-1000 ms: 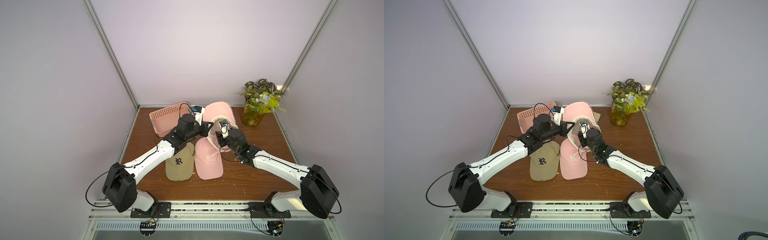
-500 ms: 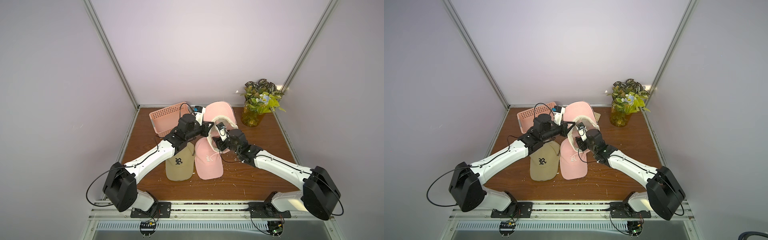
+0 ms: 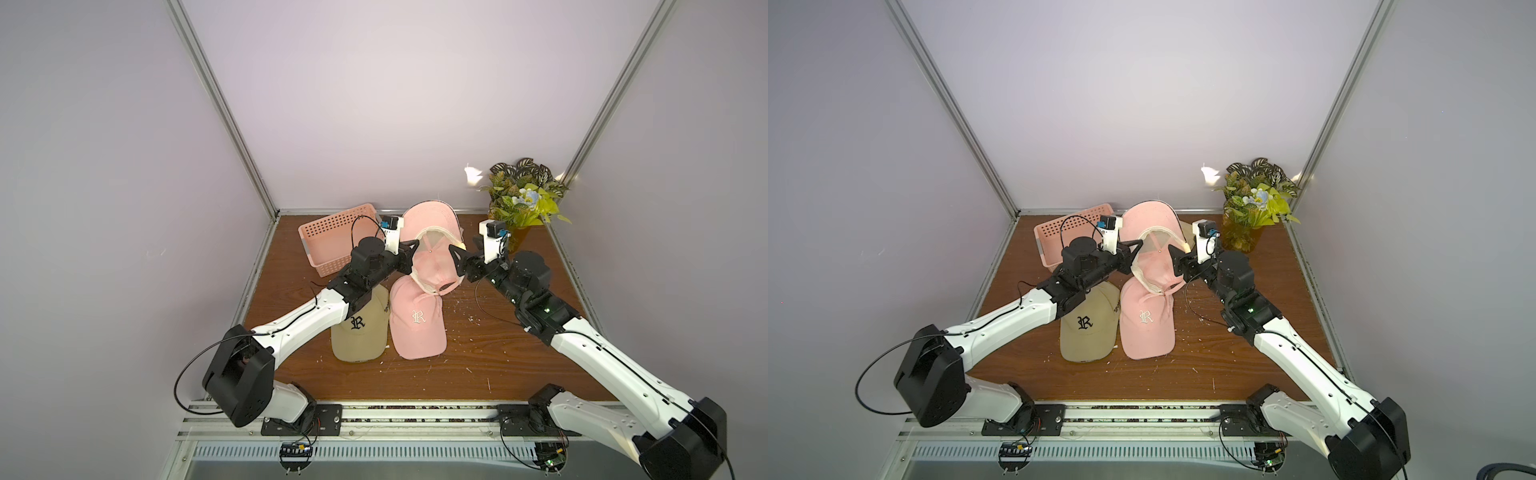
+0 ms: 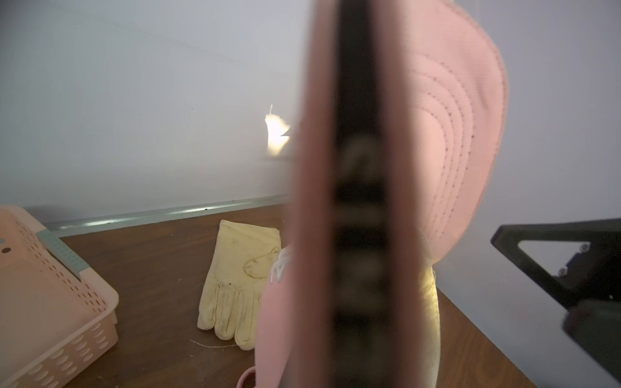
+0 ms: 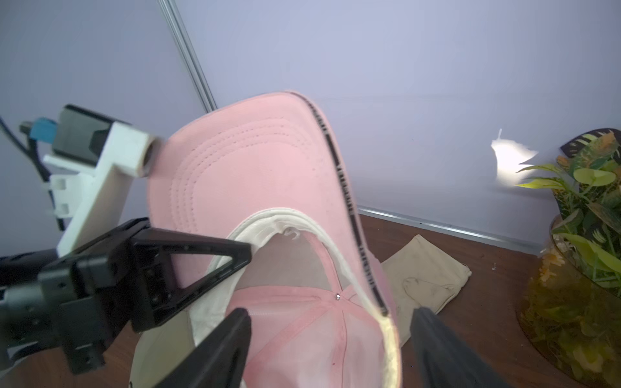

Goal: Turn the baseball cap inside out
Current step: Turn over the baseball cap, then place the baseball cap at the center of the board.

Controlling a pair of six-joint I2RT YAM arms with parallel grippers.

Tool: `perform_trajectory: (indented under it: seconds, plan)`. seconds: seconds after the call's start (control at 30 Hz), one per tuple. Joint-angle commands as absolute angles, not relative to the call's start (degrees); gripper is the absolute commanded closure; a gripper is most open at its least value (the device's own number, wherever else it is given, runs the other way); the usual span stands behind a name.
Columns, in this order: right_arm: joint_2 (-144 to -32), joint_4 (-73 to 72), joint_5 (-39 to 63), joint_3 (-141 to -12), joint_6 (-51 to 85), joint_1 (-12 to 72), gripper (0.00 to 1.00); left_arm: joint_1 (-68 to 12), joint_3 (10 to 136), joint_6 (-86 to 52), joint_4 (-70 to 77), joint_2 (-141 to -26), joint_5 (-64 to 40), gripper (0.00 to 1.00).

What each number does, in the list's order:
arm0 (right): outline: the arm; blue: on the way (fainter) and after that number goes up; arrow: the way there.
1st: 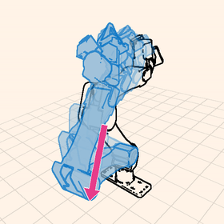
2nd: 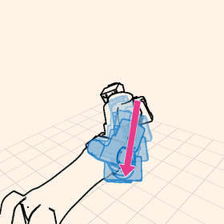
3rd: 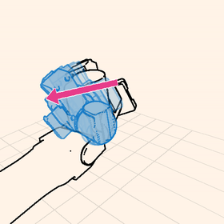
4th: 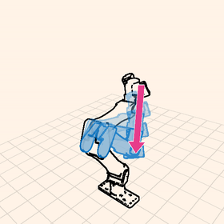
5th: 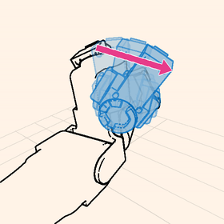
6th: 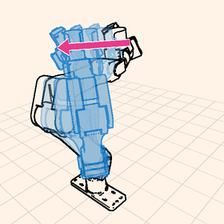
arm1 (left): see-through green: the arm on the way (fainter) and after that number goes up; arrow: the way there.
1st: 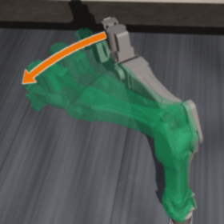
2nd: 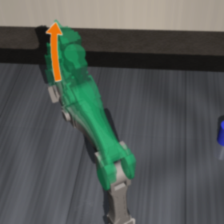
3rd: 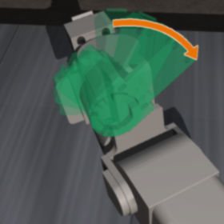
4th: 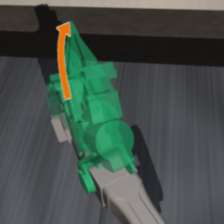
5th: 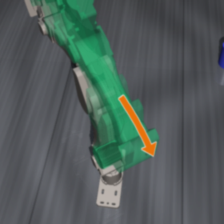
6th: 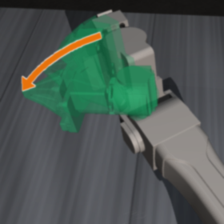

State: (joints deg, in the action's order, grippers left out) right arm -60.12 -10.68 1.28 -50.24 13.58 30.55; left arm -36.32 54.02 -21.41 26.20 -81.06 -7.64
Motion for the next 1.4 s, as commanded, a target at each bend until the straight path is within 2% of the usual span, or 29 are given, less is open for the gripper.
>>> perform_trajectory:
  seconds: [0.0, 0.1, 0.3, 0.4, 0.57, 0.97, 1.37]
  plan:
    - [-59.66, -11.97, 10.98, -53.29, 27.05, 27.71, 0.22, -35.64, 48.44, -15.13, 45.9, -77.81, -6.53, 1.0]
    - [-59.59, -13.26, 15.2, -54.3, 34.95, 26.19, 0.26, -35.32, 45.05, -11.71, 52.59, -77.39, -5.19, 1.0]
    - [-60.55, -9.95, 17.84, -58.24, 55.46, 24.71, 0.29, -35.05, 43.92, -5.38, 55.59, -77.91, -4.93, 1.0]
    - [-60.47, -14.78, 21.57, -56.35, 65.93, 24.17, 0.34, -35.11, 42.6, -4.06, 59.5, -78.39, -4.74, 1.0]
    - [-58.97, -18.55, 20.41, -54.36, 74.96, 24.0, 0.36, -35.07, 41.96, -2.69, 61.74, -78.97, -4.55, 1.0]
    - [-60.19, -23.66, 21.12, -52.3, 82.0, 23.91, 0.38, -35.07, 42.8, -1.33, 63.05, -80.66, -5.25, 1.0]
    - [-61.34, -25.17, 20.39, -50.95, 82.39, 24.06, 0.36, -35.07, 44.71, -1.69, 65.25, -83.27, -6.42, 1.0]
